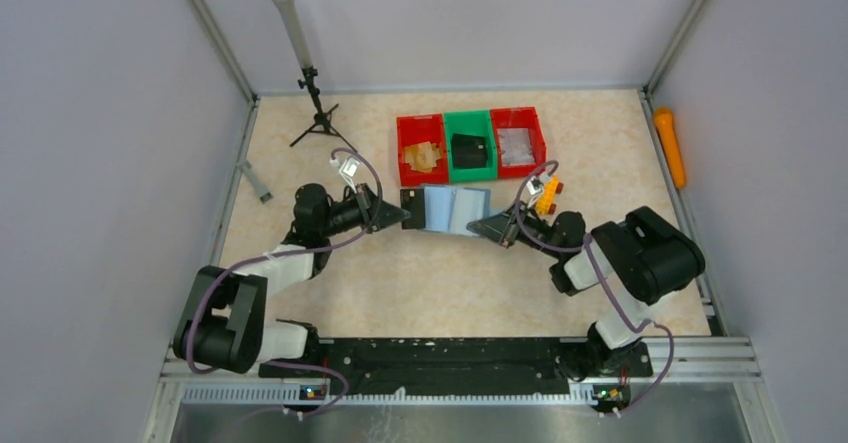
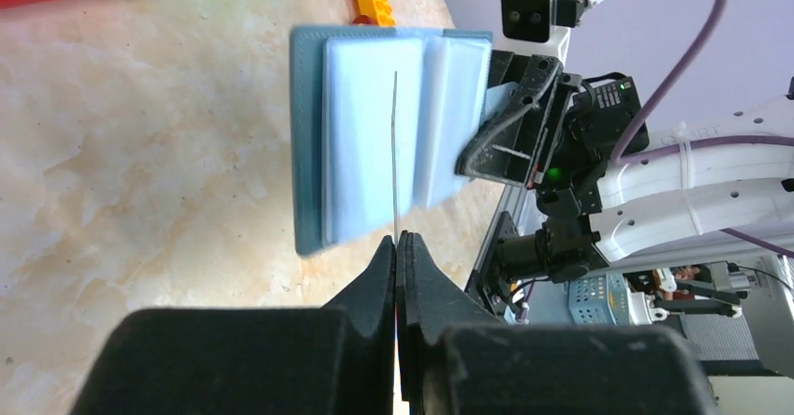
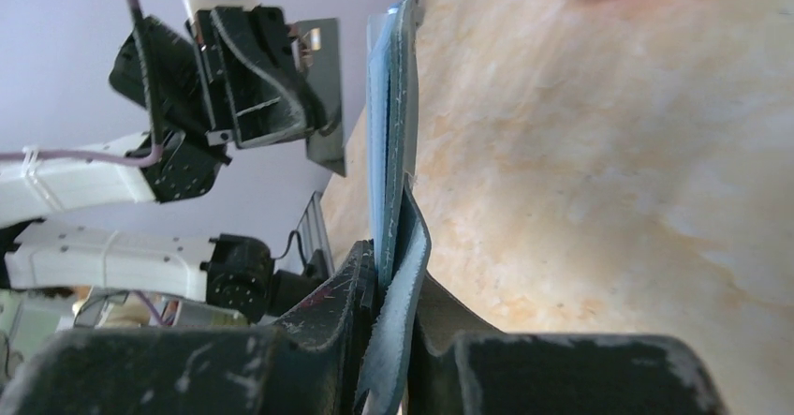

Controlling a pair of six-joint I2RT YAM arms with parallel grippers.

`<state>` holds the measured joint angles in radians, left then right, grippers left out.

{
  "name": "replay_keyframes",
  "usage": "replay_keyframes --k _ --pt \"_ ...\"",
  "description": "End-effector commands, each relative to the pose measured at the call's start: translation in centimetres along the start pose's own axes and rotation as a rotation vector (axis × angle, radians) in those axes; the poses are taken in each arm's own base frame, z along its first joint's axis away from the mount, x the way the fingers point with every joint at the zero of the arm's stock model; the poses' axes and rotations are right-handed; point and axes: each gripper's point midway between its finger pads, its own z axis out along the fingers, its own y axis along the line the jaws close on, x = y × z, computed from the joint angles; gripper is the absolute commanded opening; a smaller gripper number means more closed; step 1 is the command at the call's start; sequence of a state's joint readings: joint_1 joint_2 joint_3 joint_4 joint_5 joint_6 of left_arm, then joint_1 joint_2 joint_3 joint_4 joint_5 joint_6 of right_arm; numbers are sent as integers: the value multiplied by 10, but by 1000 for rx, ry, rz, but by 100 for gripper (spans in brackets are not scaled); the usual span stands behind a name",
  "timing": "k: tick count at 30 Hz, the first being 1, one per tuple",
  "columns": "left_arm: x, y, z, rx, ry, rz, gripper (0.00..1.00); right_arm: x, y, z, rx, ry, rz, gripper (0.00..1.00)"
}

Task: Take the credit cards out of the card holder
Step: Remove the credit card from the card holder, then place the credit card in the storage box.

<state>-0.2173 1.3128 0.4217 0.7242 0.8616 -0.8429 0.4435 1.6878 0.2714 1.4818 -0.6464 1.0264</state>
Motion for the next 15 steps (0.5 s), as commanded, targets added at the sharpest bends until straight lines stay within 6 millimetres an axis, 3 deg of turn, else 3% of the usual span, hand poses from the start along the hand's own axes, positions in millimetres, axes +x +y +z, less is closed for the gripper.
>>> replay_keyframes --k 1,10,15 --pt "-8 -5 -2 8 -32 39 0 -44 27 -12 -88 -195 -118 3" --pt "-9 -2 -1 -11 -38 38 0 -58 14 -25 29 -272 -150 3" --pt "-12 1 -3 -44 -52 51 0 -62 -16 -32 224 -276 -158 2"
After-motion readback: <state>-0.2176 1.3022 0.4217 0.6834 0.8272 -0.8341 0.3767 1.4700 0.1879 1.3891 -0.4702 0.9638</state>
